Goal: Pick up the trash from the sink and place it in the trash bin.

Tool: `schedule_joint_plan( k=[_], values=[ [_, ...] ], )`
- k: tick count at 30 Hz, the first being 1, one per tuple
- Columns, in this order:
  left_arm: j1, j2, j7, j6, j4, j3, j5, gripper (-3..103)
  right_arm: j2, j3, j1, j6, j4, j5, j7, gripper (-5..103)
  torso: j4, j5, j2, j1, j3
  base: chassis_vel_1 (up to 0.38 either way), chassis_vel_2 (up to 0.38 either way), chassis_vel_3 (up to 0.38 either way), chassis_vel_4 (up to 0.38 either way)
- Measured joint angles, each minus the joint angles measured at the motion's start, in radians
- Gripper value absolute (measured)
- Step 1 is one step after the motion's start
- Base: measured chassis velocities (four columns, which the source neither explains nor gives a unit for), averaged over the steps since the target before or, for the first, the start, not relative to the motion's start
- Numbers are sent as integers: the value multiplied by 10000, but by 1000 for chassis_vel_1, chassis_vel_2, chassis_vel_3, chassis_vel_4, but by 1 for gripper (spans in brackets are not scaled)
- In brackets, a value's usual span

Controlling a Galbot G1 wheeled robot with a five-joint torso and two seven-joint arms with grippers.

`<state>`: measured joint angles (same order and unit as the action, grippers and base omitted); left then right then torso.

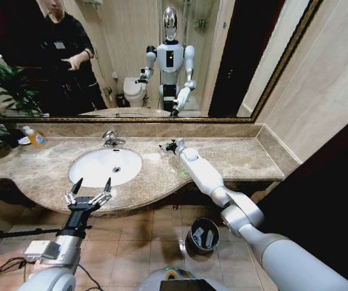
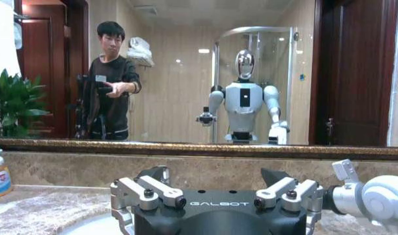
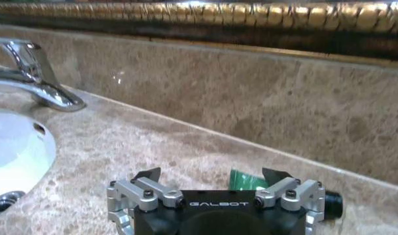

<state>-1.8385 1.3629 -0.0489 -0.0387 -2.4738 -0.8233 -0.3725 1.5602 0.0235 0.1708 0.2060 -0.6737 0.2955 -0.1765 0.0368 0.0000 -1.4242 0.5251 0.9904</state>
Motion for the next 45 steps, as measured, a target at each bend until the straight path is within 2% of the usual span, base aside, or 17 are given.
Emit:
schedule_joint_plan(
  k=[8,14,19,20,23,25,26,29,30,33,41,45],
  values=[
    [0,0,0,0,0,0,0,100,57,51,-47,345,25,-93,199,100,1,0,0,0,-1,0,0,0,0],
    [0,0,0,0,0,0,0,100,-490,366,380,891,-1105,122,620,100,0,1,0,0,-1,0,0,0,0],
    [0,0,0,0,0,0,0,100,-1225,565,827,1525,-2137,640,946,100,1,1,0,-1,-2,0,0,0,0],
    [0,0,0,0,0,0,0,100,-1650,646,1135,1738,-2725,902,1121,100,1,1,0,-1,-2,0,0,0,0],
    [0,0,0,0,0,0,0,100,-2015,669,1431,1972,-3276,1075,1238,100,3,2,0,-1,-3,0,0,0,0],
    [0,0,1,0,0,0,-1,100,-2581,615,1993,2305,-4269,1419,1540,100,2,1,-1,-1,-3,0,0,0,0],
    [0,0,1,0,0,0,-1,100,-2581,615,1993,2305,-4269,1419,1540,100,2,1,-1,-1,-3,0,0,0,0],
    [0,0,0,0,0,0,0,100,-3483,507,2952,2654,-5971,2052,1959,100,-4,2,-1,-1,-1,0,0,0,0],
    [0,0,0,0,0,0,0,100,-3483,507,2952,2654,-5971,2052,1959,100,-4,2,-1,-1,-1,0,0,0,0],
    [0,0,0,0,0,0,0,100,-4066,280,3709,2879,-7370,2375,2225,100,-5,4,0,-1,2,0,0,0,0],
    [0,0,0,0,0,0,0,100,-4458,-178,4391,2513,-8949,2391,2340,100,-1,1,1,0,1,0,0,0,0],
    [0,0,0,0,0,0,0,100,-4525,-253,4367,2447,-8894,2381,2246,100,-1,2,1,-1,0,0,0,0,0]
  ],
)
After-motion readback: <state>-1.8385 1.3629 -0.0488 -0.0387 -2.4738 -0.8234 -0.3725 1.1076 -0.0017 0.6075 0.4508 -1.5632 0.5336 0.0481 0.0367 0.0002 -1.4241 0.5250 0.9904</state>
